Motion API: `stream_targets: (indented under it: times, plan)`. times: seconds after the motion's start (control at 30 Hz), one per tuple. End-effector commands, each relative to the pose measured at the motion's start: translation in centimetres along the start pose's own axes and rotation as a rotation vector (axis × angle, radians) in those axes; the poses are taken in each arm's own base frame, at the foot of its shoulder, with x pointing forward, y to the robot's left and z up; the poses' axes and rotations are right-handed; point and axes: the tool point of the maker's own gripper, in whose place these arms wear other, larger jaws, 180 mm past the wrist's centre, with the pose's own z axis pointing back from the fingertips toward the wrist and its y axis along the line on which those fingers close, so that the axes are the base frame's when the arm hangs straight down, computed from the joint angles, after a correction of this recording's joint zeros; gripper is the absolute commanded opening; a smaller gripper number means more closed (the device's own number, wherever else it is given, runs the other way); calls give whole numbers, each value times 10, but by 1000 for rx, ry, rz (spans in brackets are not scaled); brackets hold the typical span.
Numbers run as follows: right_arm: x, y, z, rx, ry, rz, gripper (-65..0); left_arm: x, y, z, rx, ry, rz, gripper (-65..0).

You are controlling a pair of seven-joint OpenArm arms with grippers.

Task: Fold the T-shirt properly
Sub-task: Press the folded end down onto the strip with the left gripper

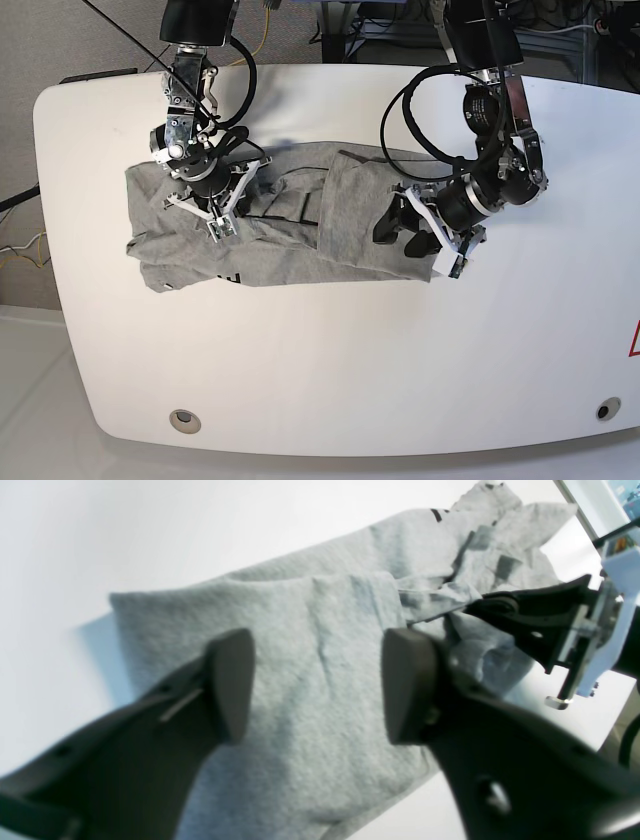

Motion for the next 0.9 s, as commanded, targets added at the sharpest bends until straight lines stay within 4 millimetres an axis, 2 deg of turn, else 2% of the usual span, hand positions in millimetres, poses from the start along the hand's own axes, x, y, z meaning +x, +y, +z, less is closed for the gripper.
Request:
stream_targets:
  times: [0.0, 0.2, 0.27, 0.37, 0.47, 0.5, 0.63, 0.87]
  plan:
    - [-31, -9, 6, -26, 146, 50, -650, 16, -2, 1, -15, -63, -10, -353]
    - [-29, -12, 7, -34, 141, 55, -650, -6, 1, -7, -28, -16, 42, -385]
    - [-28, -12, 7, -34, 140, 56, -650, -11, 1, -9, -33, -4, 54, -418]
    - [-28, -12, 7, -34, 140, 56, -650, -18, 1, -9, -35, 10, 67, -503]
    - [-29, -12, 7, -34, 141, 56, -650, -23, 1, -9, -32, 12, 78, -633]
    - [-30, -12, 7, -34, 141, 56, -650, -22, 1, -9, -32, 9, 78, -650]
    - [-24, -14, 10, -43, 126, 61, -650, -26, 1, -8, -30, 4, 88, -631]
    - [-9, -19, 17, -68, 84, 74, -650, -31, 4, -10, -24, -5, 106, -634]
